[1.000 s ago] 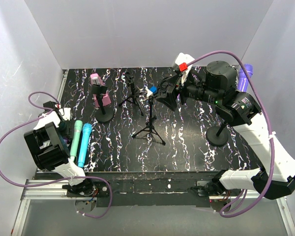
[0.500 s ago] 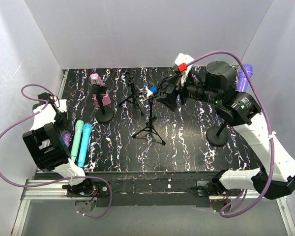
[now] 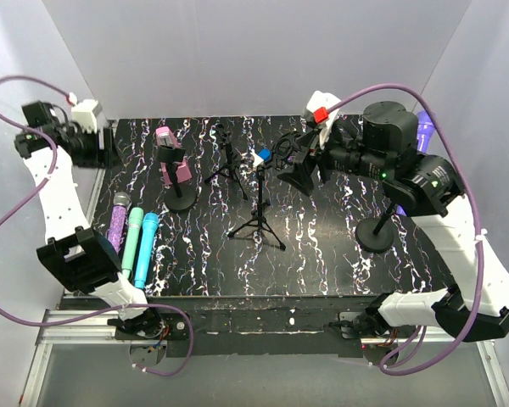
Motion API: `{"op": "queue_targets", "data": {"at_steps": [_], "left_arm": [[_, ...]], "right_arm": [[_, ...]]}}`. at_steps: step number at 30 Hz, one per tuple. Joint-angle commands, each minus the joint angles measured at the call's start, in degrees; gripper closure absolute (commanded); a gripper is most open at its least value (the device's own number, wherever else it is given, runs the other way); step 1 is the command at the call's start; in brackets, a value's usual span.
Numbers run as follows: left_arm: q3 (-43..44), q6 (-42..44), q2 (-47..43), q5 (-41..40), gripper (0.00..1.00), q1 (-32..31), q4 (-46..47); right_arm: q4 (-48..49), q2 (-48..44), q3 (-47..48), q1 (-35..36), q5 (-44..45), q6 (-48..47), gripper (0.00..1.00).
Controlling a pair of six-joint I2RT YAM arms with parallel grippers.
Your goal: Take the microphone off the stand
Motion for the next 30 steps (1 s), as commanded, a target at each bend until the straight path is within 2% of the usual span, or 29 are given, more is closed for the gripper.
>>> {"op": "queue_targets", "data": {"at_steps": [1,4,6,10,16,23,30], "left_arm": [[17.7,1.3,-0.1,23.7,0.34,-3.5,-2.9],[25.6,-3.3,2.2,29.3,0.31,-8.6,1.6],[27.5,-6.3,3.0,32.1,0.3,-11.7,4.9],[27.1,-11.5,3.3,36.9,0.29,-17.4,10.7],[20.6,-10.6,3.3,40.0,0.29,-27.6,16.0],[20.0,-7.6,4.6,36.1,0.3,-42.3,16.1],[20.4,-0.9,6.9,31.1,0.29,-50.1,10.4]], "right_arm": [[-8.3,-0.3,5.8,-0.4,1.2,1.6,0.06],[-11.0,-2.0,5.5,-1.2,1.8,2.2,0.05],[-12.9,-2.9,5.8,-2.5,2.4,2.8,0.04],[-16.6,-4.7,5.7,-7.7,0.7,5.0,0.07],[-14.8,-8.5,-3.6,-13.3,-3.2,8.1,0.1],[-8.9,-10.4,-13.6,-13.6,-6.1,8.1,0.13],[-4.9,-12.9,-20.3,-13.5,-5.3,9.2,0.13]]}}
